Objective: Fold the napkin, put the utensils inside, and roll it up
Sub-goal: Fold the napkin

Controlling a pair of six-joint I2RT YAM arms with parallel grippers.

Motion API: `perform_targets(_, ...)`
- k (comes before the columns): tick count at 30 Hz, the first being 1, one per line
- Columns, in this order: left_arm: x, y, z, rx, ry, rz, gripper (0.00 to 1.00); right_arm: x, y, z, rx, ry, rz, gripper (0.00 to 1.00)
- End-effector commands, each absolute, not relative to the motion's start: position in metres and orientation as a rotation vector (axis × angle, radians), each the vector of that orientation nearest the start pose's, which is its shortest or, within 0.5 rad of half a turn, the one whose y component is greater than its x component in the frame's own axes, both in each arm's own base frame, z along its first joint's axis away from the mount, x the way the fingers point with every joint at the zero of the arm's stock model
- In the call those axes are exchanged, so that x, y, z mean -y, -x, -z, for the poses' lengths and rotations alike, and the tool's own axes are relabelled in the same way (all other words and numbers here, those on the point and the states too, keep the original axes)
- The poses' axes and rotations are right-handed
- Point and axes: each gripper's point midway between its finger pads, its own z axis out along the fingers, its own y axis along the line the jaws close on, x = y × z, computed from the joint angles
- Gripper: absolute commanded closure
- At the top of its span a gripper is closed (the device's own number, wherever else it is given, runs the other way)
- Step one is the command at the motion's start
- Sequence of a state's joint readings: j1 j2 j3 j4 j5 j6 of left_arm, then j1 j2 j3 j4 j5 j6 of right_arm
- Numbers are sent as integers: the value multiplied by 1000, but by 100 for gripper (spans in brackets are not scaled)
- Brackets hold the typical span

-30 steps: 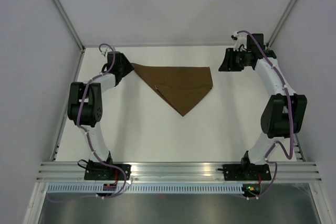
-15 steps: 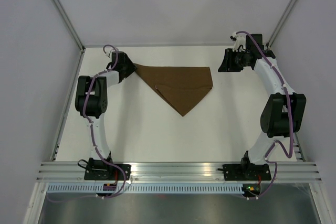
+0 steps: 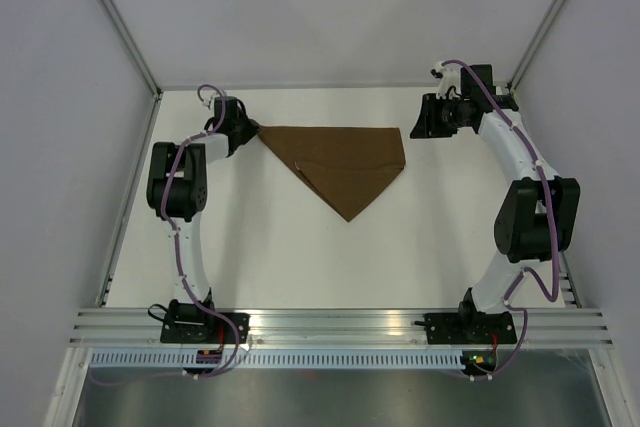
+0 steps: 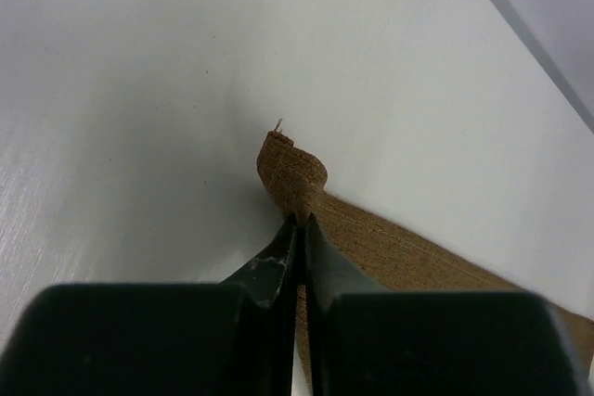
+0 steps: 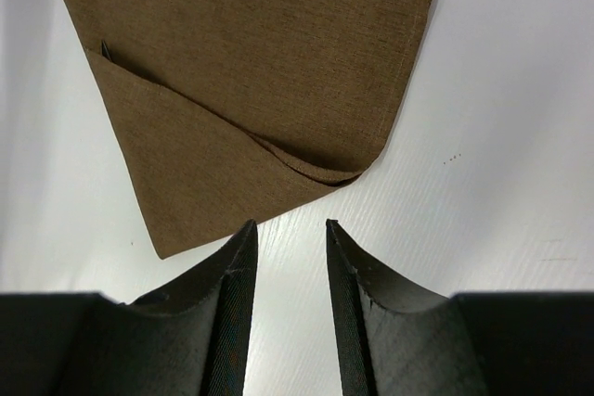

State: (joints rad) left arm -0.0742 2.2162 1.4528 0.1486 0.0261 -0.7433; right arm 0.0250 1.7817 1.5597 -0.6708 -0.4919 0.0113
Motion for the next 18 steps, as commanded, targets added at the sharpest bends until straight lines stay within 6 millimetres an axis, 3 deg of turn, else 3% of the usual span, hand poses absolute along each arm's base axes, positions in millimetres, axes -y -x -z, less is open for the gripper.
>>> perform_targets(1, 79, -581, -53, -2030, 691, 545, 95, -94, -437, -175, -2395, 235, -610, 59)
perform_targets(9, 64, -567, -99, -1846, 623, 616, 98, -108, -434, -169, -2410, 315, -590, 59)
perform_targets(10, 66, -568, -116, -1802, 577, 631, 98, -113, -434, -167, -2414, 331, -587, 59)
perform_targets(15, 84, -559, -152, -1708, 398, 728, 96, -130, -433, -165, -2420, 392, -568, 60)
perform_targets(18, 107, -550, -179, -1643, 244, 847, 94, -141, -431, -161, -2427, 431, -562, 60)
